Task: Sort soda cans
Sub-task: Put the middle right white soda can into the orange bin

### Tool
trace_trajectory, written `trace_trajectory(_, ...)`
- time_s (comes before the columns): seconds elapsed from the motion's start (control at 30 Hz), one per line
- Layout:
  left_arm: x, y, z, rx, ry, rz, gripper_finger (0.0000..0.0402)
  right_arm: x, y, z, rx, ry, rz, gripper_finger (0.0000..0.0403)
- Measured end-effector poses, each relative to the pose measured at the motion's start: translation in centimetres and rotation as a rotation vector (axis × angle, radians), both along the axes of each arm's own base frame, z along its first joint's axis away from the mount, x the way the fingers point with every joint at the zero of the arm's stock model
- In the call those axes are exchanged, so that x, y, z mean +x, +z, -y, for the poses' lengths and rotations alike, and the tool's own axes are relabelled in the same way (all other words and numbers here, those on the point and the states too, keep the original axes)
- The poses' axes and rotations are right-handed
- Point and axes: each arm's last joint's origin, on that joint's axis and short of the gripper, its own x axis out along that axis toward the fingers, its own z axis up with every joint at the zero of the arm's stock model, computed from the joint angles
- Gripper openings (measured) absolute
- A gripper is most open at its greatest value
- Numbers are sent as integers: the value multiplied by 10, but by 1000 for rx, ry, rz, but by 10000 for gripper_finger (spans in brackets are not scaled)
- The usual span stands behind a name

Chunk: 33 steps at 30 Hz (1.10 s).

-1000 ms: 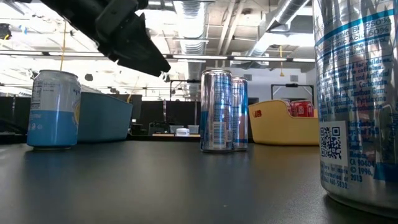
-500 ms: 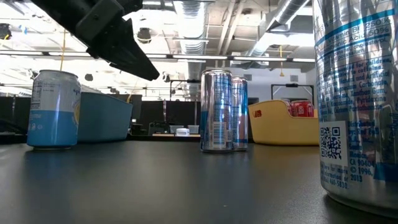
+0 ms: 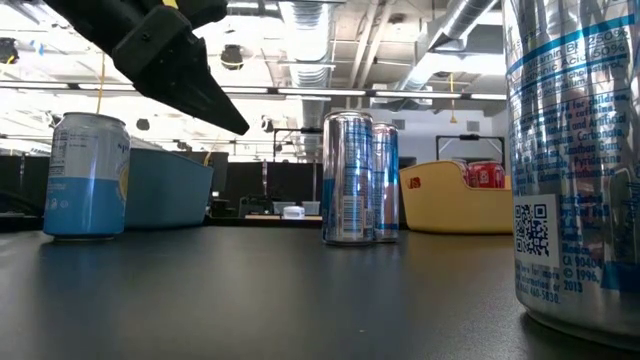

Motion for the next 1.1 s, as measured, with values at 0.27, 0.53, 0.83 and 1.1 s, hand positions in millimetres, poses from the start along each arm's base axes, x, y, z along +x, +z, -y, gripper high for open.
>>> trace_trajectory(0.27, 0, 0, 1, 0, -2, 0, 377, 3, -3, -1, -3, -2, -17, 314)
trace_trajectory(0.53, -3, -3, -1, 43, -19, -54, 377, 7, -4, 2, -1, -37, 2, 314)
trace_trajectory(0.83, -8, -7, -3, 55, 0, -111, 377, 5, -4, 4, -20, -75, -19, 295)
trace_trajectory(1.1, -9, -8, -4, 65, 5, -128, 377, 6, 6, 4, -27, -88, -17, 251)
